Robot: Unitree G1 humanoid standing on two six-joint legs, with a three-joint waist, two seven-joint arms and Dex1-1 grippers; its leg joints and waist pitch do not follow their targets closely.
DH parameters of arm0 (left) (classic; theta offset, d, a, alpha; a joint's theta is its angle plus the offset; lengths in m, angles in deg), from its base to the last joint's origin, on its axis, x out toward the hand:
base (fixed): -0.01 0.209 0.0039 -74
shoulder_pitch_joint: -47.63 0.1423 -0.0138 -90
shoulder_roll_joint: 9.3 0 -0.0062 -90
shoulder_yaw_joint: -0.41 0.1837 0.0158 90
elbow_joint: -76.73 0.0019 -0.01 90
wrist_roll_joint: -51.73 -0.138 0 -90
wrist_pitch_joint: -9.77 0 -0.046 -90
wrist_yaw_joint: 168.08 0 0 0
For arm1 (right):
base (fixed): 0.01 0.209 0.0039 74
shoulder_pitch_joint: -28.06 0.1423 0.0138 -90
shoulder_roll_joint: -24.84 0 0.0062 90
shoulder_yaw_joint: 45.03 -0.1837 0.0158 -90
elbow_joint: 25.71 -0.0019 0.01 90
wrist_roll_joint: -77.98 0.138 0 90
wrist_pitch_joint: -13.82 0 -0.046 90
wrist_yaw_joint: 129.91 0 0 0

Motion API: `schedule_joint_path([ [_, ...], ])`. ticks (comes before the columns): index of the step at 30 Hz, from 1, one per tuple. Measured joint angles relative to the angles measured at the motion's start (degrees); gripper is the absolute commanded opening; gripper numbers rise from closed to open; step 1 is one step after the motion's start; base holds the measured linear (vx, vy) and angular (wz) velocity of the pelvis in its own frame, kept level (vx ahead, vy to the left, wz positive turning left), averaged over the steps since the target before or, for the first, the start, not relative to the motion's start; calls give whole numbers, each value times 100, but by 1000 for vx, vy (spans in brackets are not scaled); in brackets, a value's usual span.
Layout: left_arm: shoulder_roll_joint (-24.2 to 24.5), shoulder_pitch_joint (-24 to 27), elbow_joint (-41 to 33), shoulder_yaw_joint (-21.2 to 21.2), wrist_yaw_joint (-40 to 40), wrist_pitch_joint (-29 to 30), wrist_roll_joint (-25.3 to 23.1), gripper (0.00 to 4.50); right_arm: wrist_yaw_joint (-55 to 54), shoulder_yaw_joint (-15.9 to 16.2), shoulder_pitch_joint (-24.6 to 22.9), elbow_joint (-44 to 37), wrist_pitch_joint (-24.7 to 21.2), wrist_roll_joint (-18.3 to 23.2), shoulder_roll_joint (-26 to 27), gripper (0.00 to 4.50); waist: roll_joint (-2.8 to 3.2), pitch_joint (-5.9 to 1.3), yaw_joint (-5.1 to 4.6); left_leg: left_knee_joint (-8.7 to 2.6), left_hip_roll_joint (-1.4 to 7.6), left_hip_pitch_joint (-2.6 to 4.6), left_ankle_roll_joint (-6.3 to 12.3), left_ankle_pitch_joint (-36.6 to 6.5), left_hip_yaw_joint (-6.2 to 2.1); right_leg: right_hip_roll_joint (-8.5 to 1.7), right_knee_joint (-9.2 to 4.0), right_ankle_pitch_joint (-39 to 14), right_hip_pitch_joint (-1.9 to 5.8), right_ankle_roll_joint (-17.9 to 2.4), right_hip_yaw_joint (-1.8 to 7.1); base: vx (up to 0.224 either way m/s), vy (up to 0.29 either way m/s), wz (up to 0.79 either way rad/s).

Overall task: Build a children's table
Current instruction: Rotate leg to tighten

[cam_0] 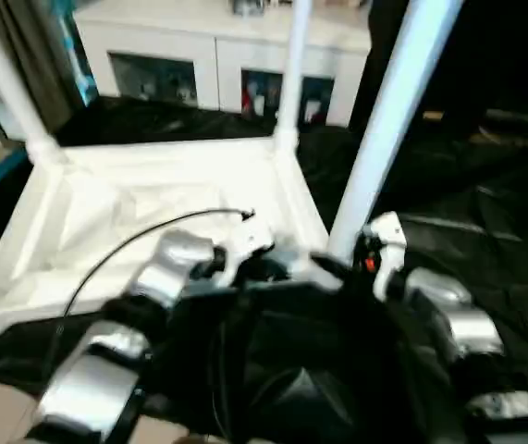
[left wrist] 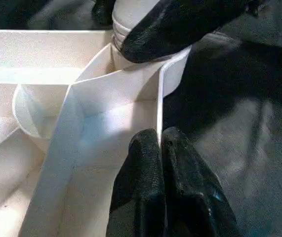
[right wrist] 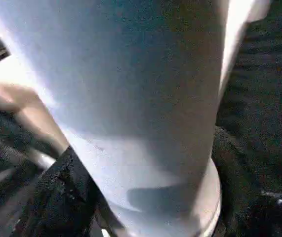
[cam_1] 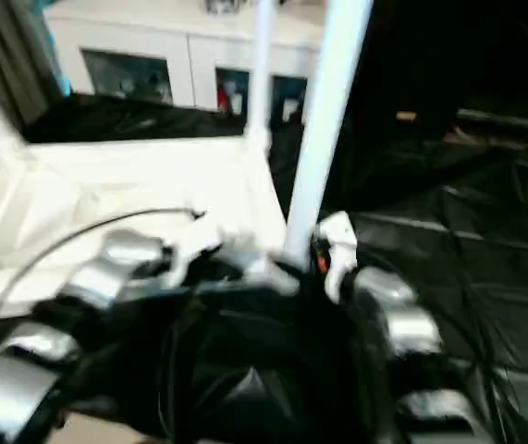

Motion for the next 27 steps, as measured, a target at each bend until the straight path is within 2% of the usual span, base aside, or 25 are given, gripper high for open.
schedule_joint_path([
  [3, -314, -127, 188, -43, 628, 127, -78, 0, -1039, -215, 247, 287, 57, -26, 328, 272, 3, 0, -43, 0, -3, -3, -1, 1, 0, -1, -6, 3, 1, -4, 4, 0, 0, 0],
  [7, -458, -231, 362, -66, 907, 145, -77, 0, -1504, -263, 379, 449, 199, -121, 458, 272, 27, -10, -45, -7, -5, -4, -1, 1, -1, -1, -5, 20, 1, -25, 5, 0, 0, 0],
  [8, -459, -232, 392, -76, 906, 101, -77, 0, -1510, -264, 379, 481, 271, -145, 477, 342, 39, -17, -44, -9, -5, -4, -1, 1, -1, -1, -4, 21, 1, -24, 5, 0, 0, 0],
  [11, -456, -241, 436, -78, 886, 11, -79, 0, -1380, -262, 377, 491, 338, -258, 480, 344, 53, -19, -49, -10, -5, -6, -1, 1, -2, 0, -2, 24, 0, -23, 4, 0, 0, 0],
  [12, -444, -242, 440, -78, 849, -10, -79, 0, -1319, -262, 377, 490, 354, -259, 475, 370, 54, -18, -53, -10, -5, -6, 0, 1, -2, 0, -1, 24, 0, -23, 4, 0, 0, 0],
  [15, -297, -235, 415, -88, 493, -63, -66, 0, -679, -149, 293, 393, 367, -225, 277, 370, 57, -13, -64, -10, -3, -12, 0, 1, -4, 0, -2, 23, -4, -21, 2, 0, 0, 0],
  [19, -44, -107, 188, -65, -58, -173, -18, 0, 262, 162, 90, 114, 374, -193, -144, 370, 63, -10, -72, -11, -2, -25, 2, 1, -4, 0, -5, 15, -10, -9, 0, 0, 0, 0],
  [21, 154, 3, -43, -2, -530, -200, 63, 0, 1022, 316, -82, -100, 365, -112, -456, 370, 67, -7, -41, -12, -1, -36, 11, -4, -4, 0, -11, 6, -12, -7, -4, 0, 0, 0],
  [27, 407, 110, -310, 104, -1426, -252, 217, 0, 2149, 492, -191, -453, 78, 116, -862, 370, 74, -4, 35, -1, 1, -88, 42, 9, -3, 1, -4, 5, -57, -10, -6, 0, 0, 0],
])
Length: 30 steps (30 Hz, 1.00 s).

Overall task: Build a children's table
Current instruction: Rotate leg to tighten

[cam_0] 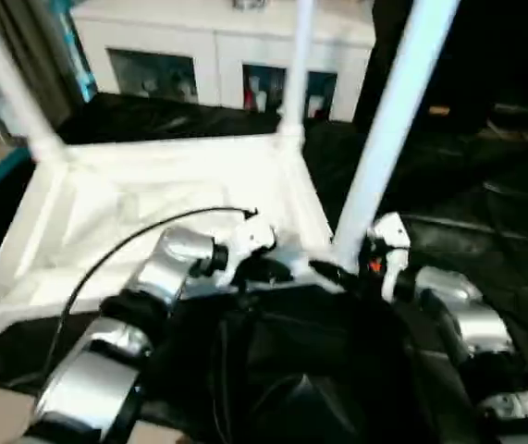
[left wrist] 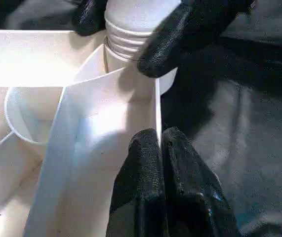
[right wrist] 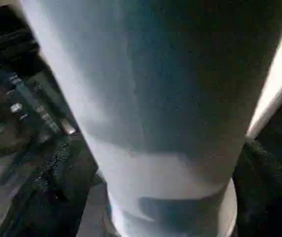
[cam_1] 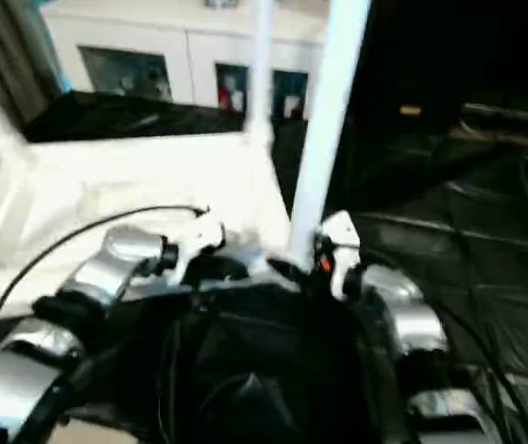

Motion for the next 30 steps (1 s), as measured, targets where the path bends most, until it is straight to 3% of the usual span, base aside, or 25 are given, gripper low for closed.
schedule_joint_path([
  [3, 102, 99, -173, 7, -290, 38, 68, 0, 382, 101, -60, -144, -114, 109, -149, 370, 0, 0, 9, 12, 1, -20, 0, 0, 0, 0, 14, 1, -24, -1, 1, 0, 0, 0],
  [9, 209, 186, -335, 26, -559, 152, 160, 0, 766, 154, -106, -255, -242, 139, -290, 306, -2, 1, 12, 23, 5, -22, -7, -3, 0, 0, 24, 2, -26, -2, 1, 0, 0, 0],
  [17, 241, 253, -458, 25, -557, 238, 167, 0, 774, 168, -163, -334, -322, 139, -241, 277, -6, 3, 9, 24, 6, -25, -1, 1, 0, 0, 24, 1, -29, -1, -1, 0, 0, 0],
  [20, 172, 197, -331, 23, -214, 235, 115, 0, 302, 74, -179, -284, -317, 105, -14, 276, -9, 2, 5, 37, 7, -19, -5, -1, 0, 0, 35, 3, -24, -3, 1, 0, 0, 0],
  [30, -699, -377, 667, -147, 1900, 399, -202, 0, -2791, -772, 366, 647, -51, -100, 1104, 274, -42, -1, -87, 67, 2, 0, -25, -11, -1, -3, 6, 27, 14, 4, 12, 0, 0, 0],
])
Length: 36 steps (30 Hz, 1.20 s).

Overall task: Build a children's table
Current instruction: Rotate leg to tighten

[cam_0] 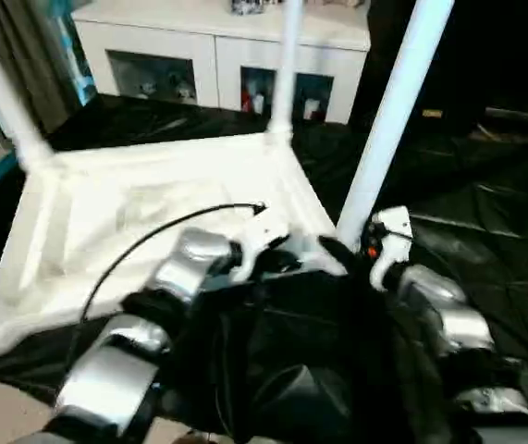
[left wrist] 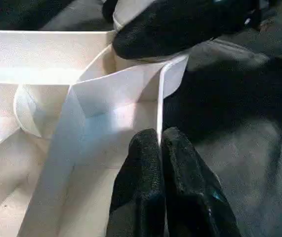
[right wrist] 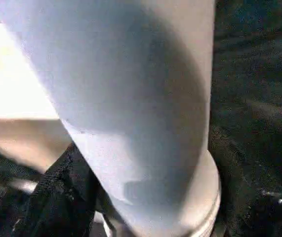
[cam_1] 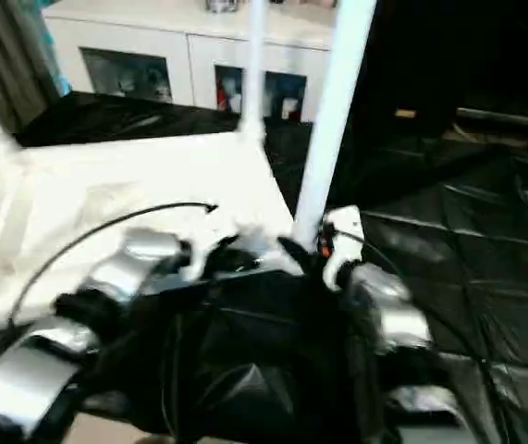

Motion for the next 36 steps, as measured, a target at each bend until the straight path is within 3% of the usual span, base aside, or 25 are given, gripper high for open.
schedule_joint_path([
  [4, -227, -163, 299, -66, 471, -7, -81, 0, -776, -110, 297, 414, 234, -196, 241, 274, 6, -3, -39, -1, -1, 2, 0, 0, 0, -1, 0, 11, 3, -5, 0, 0, 0, 0],
  [6, -228, -163, 311, -68, 468, -39, -81, 0, -765, -107, 297, 454, 337, -240, 243, 330, 12, -6, -39, -4, -1, 5, 0, 0, -1, -1, 1, 14, 7, -7, -1, 0, 0, 0],
  [10, -142, -159, 275, -59, 260, -83, -83, 0, -407, -73, 248, 431, 419, -326, 202, 366, 9, -4, -42, -6, 0, 2, 0, 0, -4, -1, 3, 19, 6, -11, -4, 0, 0, 0],
  [16, 229, -14, 27, -13, -536, -320, -78, 0, 866, 345, 61, 206, 531, -330, -299, 366, 9, -5, -63, -12, 3, -9, 3, -1, -5, 0, 2, 12, -8, -1, -7, 0, 0, 0],
  [23, 848, 456, -780, 126, -2097, -370, 276, 0, 3051, 818, -386, -591, 243, -6, -1148, 366, 6, -3, 45, -5, 13, -44, 48, 5, 1, 4, 12, -6, -47, -6, -13, 0, 0, 0],
  [30, 999, 561, -1010, 216, -2605, -141, 374, 0, 3684, 961, -385, -627, 111, 119, -1337, 366, -9, 6, 97, 15, 14, -46, 19, -11, 6, 2, 19, -1, -41, -9, -8, 0, 0, 0],
  [35, 1035, 581, -1074, 217, -2648, -37, 409, 0, 3803, 979, -352, -647, -12, 130, -1343, 340, -12, 8, 95, 13, 16, -46, 20, -9, 6, 2, 22, -1, -44, -9, -10, 0, 0, 0],
  [36, 1032, 581, -1080, 217, -2648, -30, 410, 0, 3802, 980, -352, -656, -22, 130, -1340, 319, -12, 8, 95, 13, 16, -46, 24, -7, 6, 2, 22, -1, -44, -9, -10, 0, 0, 0],
])
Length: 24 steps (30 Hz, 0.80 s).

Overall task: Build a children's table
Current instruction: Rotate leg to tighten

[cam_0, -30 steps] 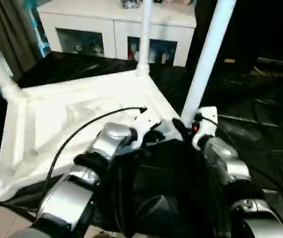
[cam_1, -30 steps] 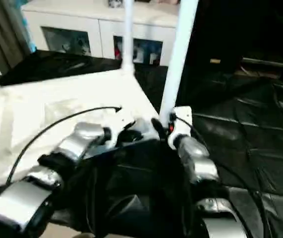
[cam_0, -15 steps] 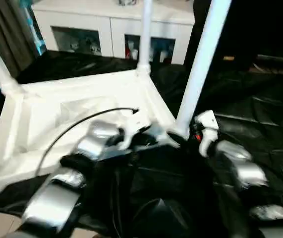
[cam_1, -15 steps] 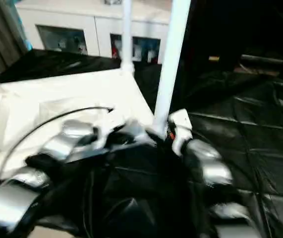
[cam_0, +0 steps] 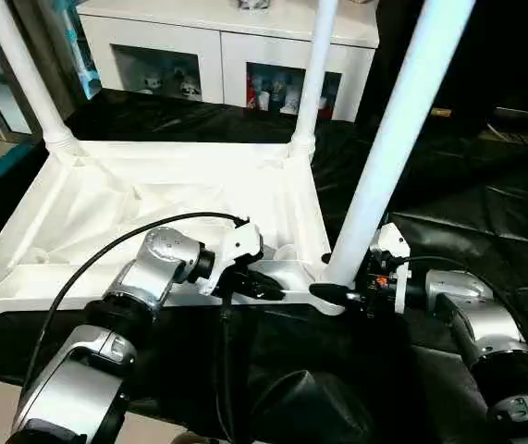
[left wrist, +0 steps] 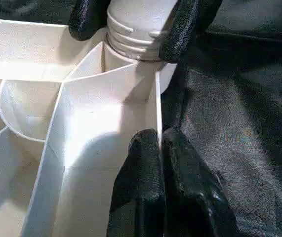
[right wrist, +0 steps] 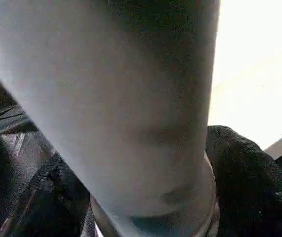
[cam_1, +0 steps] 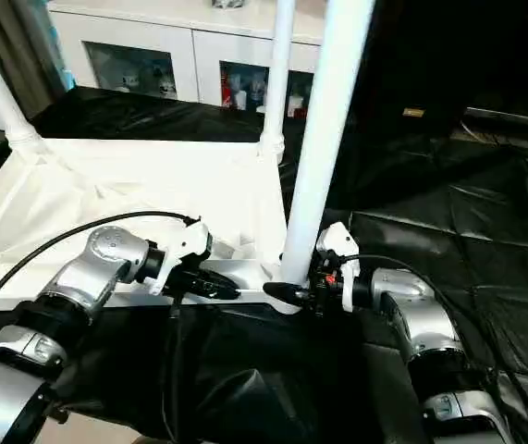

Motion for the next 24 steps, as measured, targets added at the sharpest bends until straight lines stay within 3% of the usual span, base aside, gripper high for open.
schedule_joint_path([
  [8, -91, -42, 34, 0, 322, 50, -59, 0, -372, -68, -37, 31, 8, -19, 193, 277, -5, 2, -5, 6, 0, 4, -7, -2, 0, 0, 8, 2, 3, 0, 2, 0, 0, 0],
  [17, -946, -570, 999, -235, 2471, 146, -332, 0, -3611, -890, 369, 806, 322, -243, 1297, 272, -14, -6, -61, 5, -7, 33, -18, 4, -1, -2, -7, 20, 30, -7, 12, 0, 0, 0],
  [23, -1149, -659, 1200, -289, 2933, 91, -390, 0, -4664, -1008, 554, 1074, 613, -403, 1668, 272, 5, -18, -88, -3, -8, 38, -18, 3, -2, -2, -7, 24, 36, -4, 11, 0, 0, 0],
  [24, -1149, -659, 1200, -289, 2933, 85, -391, 0, -4657, -1010, 554, 1075, 639, -403, 1667, 328, 6, -18, -88, -5, -8, 38, -18, 3, -2, -2, -8, 24, 36, -4, 11, 0, 0, 0],
])
